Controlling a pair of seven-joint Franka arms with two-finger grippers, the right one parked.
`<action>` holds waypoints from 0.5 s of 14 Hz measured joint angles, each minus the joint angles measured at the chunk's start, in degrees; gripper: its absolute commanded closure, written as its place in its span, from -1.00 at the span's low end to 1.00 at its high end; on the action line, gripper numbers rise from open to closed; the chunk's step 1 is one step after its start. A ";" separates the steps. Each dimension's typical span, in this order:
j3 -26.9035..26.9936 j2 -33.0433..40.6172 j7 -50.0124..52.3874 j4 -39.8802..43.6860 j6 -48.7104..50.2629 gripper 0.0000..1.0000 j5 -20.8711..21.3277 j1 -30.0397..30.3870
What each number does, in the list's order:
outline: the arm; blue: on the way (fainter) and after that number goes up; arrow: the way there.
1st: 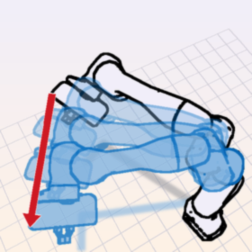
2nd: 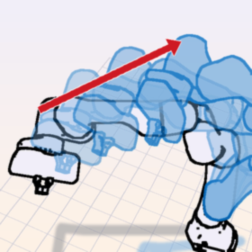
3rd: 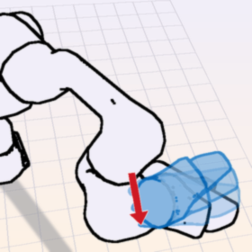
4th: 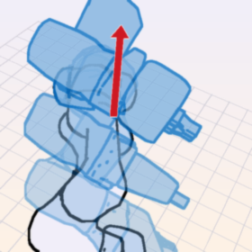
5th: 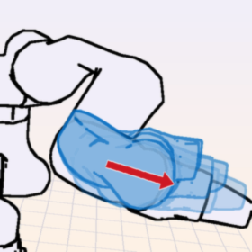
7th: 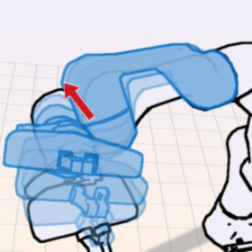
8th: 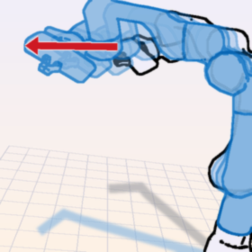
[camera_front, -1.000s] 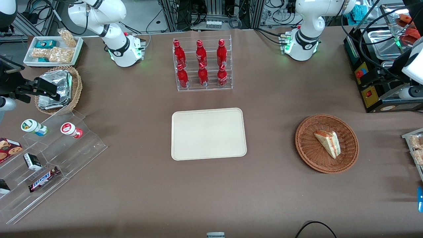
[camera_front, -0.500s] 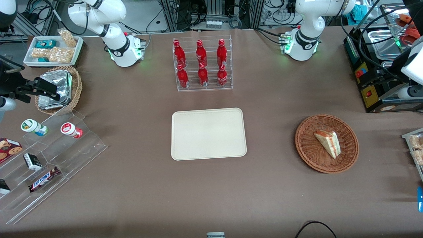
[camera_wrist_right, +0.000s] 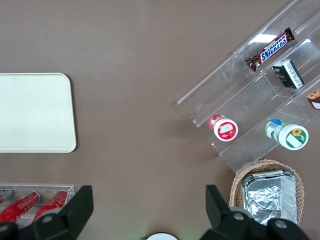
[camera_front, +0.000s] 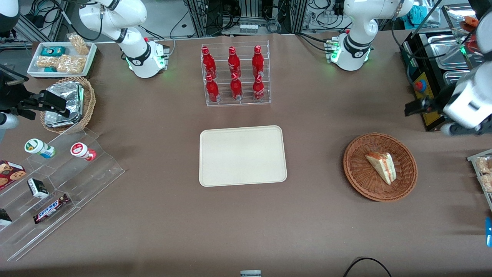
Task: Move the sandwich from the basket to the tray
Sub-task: 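Move the open left gripper over the sandwich in the wicker basket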
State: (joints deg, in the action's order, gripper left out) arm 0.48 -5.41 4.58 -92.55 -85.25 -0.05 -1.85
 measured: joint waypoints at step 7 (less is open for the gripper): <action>1.80 -3.02 0.42 -22.68 -34.14 -1.00 0.47 0.82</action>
State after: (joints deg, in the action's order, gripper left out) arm 2.28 -8.42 5.00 -115.23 -119.38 0.41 -1.02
